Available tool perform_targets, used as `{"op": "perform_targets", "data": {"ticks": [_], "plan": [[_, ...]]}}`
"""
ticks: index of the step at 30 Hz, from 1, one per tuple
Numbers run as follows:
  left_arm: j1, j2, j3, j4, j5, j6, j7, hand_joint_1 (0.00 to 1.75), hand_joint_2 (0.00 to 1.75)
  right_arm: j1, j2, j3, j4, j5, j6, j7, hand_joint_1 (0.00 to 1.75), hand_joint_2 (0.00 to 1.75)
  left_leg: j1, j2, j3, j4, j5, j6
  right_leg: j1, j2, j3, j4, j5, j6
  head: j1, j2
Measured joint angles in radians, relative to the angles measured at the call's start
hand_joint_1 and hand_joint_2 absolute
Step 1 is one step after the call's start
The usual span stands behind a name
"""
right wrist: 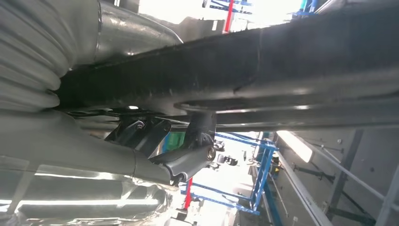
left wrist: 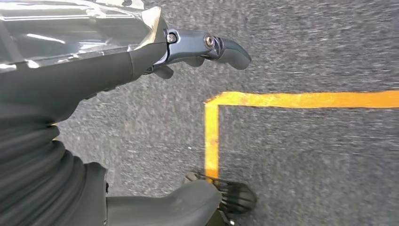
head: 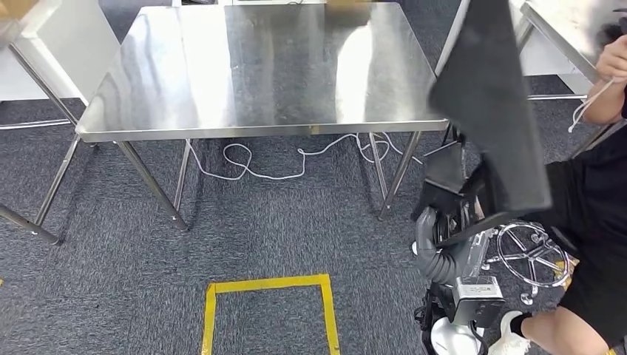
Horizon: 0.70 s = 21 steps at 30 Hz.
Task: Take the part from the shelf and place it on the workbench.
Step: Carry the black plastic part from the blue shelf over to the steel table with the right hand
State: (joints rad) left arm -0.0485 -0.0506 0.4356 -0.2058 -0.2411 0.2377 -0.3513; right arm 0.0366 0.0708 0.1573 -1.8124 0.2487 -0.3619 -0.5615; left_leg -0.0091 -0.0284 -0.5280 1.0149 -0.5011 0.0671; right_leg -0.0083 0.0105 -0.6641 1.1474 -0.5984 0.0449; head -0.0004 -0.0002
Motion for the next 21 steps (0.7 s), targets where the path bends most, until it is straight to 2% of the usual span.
{"op": "perform_targets", "data": {"ticks": [1, 2, 3, 5, 6, 8, 9, 10, 11, 12, 13, 14, 16, 17, 18, 19, 21], "plan": [[0.0, -0.001, 0.0, 0.0, 0.0, 0.0, 0.0, 0.0, 1.75, 0.002, 0.0, 0.0, 0.001, 0.0, 0.0, 0.0, 1.75, 1.75, -0.002, -0.001, 0.014, 0.0, -0.014, -0.004, 0.0, -0.003, 0.007, -0.053, 0.06, 0.008, 0.0, 0.0], [0.0, -0.001, 0.0, 0.0, 0.0, 0.0, 0.0, 0.0, 1.75, 0.003, 0.0, 0.0, 0.001, 0.0, 0.0, 0.0, 1.75, 1.75, -0.003, -0.002, 0.023, 0.0, -0.025, -0.009, 0.001, -0.005, 0.018, -0.089, 0.115, 0.009, -0.001, 0.0], [-0.001, -0.001, 0.0, 0.001, 0.0, 0.0, 0.0, 0.0, 1.75, 0.004, 0.0, 0.0, 0.002, 0.0, -0.001, 0.0, 1.75, 1.75, -0.005, -0.003, 0.03, 0.001, -0.033, -0.014, 0.001, -0.007, 0.025, -0.107, 0.152, 0.0, -0.002, 0.0], [-0.003, -0.001, 0.0, 0.0, 0.0, 0.0, 0.001, 0.0, 1.75, 0.004, -0.001, 0.0, 0.001, 0.0, -0.002, 0.0, 1.75, 1.75, -0.005, -0.001, 0.025, 0.024, -0.028, -0.023, -0.003, -0.007, 0.042, -0.118, 0.17, -0.026, -0.003, 0.0], [-0.004, -0.001, 0.0, 0.0, -0.001, 0.0, 0.001, 0.0, 1.75, 0.004, -0.001, 0.0, 0.001, 0.0, -0.002, 0.0, 1.75, 1.75, -0.004, 0.003, 0.005, 0.061, -0.013, -0.028, -0.007, -0.008, 0.05, -0.123, 0.168, -0.036, -0.003, 0.0], [-0.006, -0.002, 0.0, 0.0, -0.002, -0.001, 0.001, 0.0, 1.75, 0.003, -0.001, 0.001, 0.001, 0.001, -0.003, 0.0, 1.75, 1.75, 0.001, 0.012, -0.07, 0.172, 0.003, -0.041, -0.013, -0.009, 0.071, -0.132, 0.159, -0.051, -0.003, 0.0], [-0.005, -0.003, 0.0, 0.0, -0.002, -0.001, 0.001, 0.0, 1.75, 0.003, -0.001, 0.001, 0.001, 0.001, -0.003, 0.0, 1.75, 1.75, 0.005, 0.017, -0.114, 0.23, -0.01, -0.048, -0.013, -0.01, 0.081, -0.135, 0.152, -0.057, -0.004, 0.0], [-0.004, -0.002, 0.0, 0.0, -0.002, -0.001, 0.001, 0.0, 1.75, 0.003, -0.001, 0.001, 0.001, 0.001, -0.004, 0.0, 1.75, 1.75, 0.01, 0.019, -0.153, 0.272, -0.041, -0.055, -0.013, -0.009, 0.09, -0.136, 0.144, -0.061, -0.005, 0.0], [-0.003, -0.002, 0.0, 0.0, -0.002, -0.001, 0.001, 0.0, 1.75, 0.003, -0.001, 0.001, 0.002, 0.001, -0.004, 0.0, 1.75, 1.75, 0.016, 0.022, -0.185, 0.294, -0.077, -0.061, -0.014, -0.009, 0.1, -0.136, 0.135, -0.062, -0.004, 0.0], [-0.003, -0.002, 0.0, 0.0, -0.002, -0.001, 0.001, 0.0, 1.75, 0.003, -0.001, 0.001, 0.002, 0.001, -0.005, 0.0, 1.75, 1.75, 0.02, 0.024, -0.205, 0.294, -0.103, -0.066, -0.015, -0.008, 0.111, -0.136, 0.126, -0.061, -0.005, 0.0], [-0.002, -0.002, 0.0, 0.0, -0.002, -0.001, 0.001, 0.0, 1.75, 0.004, -0.001, 0.001, 0.003, 0.0, -0.006, 0.0, 1.75, 1.75, 0.025, 0.025, -0.211, 0.269, -0.108, -0.069, -0.016, -0.007, 0.123, -0.136, 0.116, -0.059, -0.005, 0.0], [-0.002, -0.002, 0.001, 0.0, -0.002, -0.001, 0.001, 0.0, 1.75, 0.004, -0.001, 0.002, 0.003, 0.0, -0.007, 0.0, 1.75, 1.75, 0.028, 0.026, -0.204, 0.223, -0.086, -0.07, -0.017, -0.006, 0.135, -0.136, 0.106, -0.056, -0.004, 0.0], [-0.002, -0.002, 0.001, 0.0, -0.002, -0.001, 0.002, 0.0, 1.75, 0.003, -0.001, 0.003, 0.005, 0.0, -0.009, 0.0, 1.75, 1.75, 0.028, 0.029, -0.17, 0.102, 0.009, -0.066, -0.018, -0.006, 0.157, -0.136, 0.086, -0.047, -0.005, 0.0], [-0.001, -0.002, 0.002, 0.0, -0.002, -0.001, 0.003, 0.0, 1.75, 0.003, -0.001, 0.005, 0.006, 0.0, -0.01, -0.001, 1.75, 1.75, 0.027, 0.03, -0.156, 0.06, 0.04, -0.06, -0.016, -0.006, 0.163, -0.137, 0.076, -0.04, -0.006, 0.0], [-0.001, -0.002, 0.003, 0.0, -0.002, -0.001, 0.003, 0.0, 1.75, 0.002, -0.001, 0.007, 0.007, 0.0, -0.01, -0.001, 1.75, 1.75, 0.024, 0.03, -0.146, 0.035, 0.056, -0.054, -0.014, -0.005, 0.172, -0.14, 0.069, -0.032, -0.006, 0.0], [-0.001, -0.002, 0.003, 0.0, -0.002, -0.001, 0.003, 0.0, 1.75, 0.0, -0.001, 0.009, 0.008, 0.0, -0.011, -0.001, 1.75, 1.75, 0.021, 0.028, -0.142, 0.027, 0.053, -0.046, -0.01, -0.004, 0.181, -0.136, 0.068, -0.023, -0.007, 0.0], [-0.001, -0.002, 0.003, 0.0, -0.002, -0.001, 0.004, 0.0, 1.75, -0.007, -0.001, 0.012, 0.009, 0.0, -0.011, -0.002, 1.75, 1.75, 0.021, 0.026, -0.116, 0.016, 0.066, -0.03, -0.005, -0.005, 0.191, -0.12, 0.069, -0.007, -0.005, 0.0]]}}
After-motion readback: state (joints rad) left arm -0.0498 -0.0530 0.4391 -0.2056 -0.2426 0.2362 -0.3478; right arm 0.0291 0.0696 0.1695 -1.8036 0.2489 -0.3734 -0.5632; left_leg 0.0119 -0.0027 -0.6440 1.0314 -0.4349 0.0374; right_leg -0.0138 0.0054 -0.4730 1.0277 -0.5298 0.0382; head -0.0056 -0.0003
